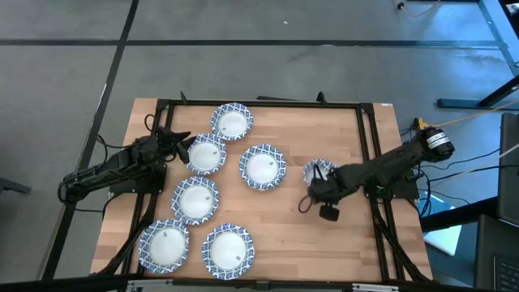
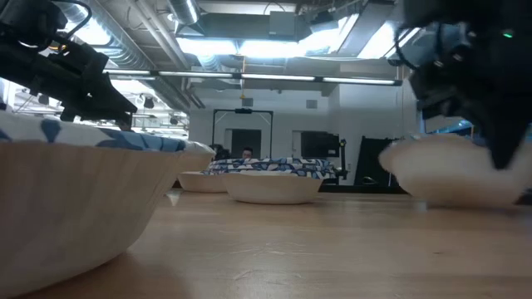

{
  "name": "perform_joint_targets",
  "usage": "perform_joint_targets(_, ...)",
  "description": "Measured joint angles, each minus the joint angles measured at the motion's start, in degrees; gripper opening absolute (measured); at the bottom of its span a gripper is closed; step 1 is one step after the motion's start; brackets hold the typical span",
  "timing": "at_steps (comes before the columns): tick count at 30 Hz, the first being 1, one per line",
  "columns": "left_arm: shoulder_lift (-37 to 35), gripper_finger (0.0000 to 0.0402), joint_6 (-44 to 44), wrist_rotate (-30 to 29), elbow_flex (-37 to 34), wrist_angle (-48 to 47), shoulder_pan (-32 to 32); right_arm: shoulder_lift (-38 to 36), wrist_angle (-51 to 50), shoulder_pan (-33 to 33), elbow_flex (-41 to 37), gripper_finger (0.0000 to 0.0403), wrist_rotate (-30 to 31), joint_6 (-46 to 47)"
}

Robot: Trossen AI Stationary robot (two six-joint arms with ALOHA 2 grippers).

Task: Nest bowls inside each other
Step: Stack the white bowl on top of the other white bowls

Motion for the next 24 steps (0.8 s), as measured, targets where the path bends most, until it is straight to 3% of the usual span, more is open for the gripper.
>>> perform_joint_targets(9, -0.01, 0.0161, -0.09, 0.00, 0.00, 0.00, -0.01, 1.82, -4.13, -7.52, 10.13, 0.0005, 0.17, -10.31)
perform_joint_targets(15, 0.00, 0.0161, -0.09, -0.08, 0.00, 0.02, 0.00, 9.15, -11.99, -10.64, 19.96, 0.0004, 4.67, -19.06)
perform_joint_targets(24, -0.01, 0.0161, 0.00, -0.24, 0.00, 0.02, -0.01, 19.64, -14.66, -14.65, 36.51, 0.0004, 8.69, -31.59)
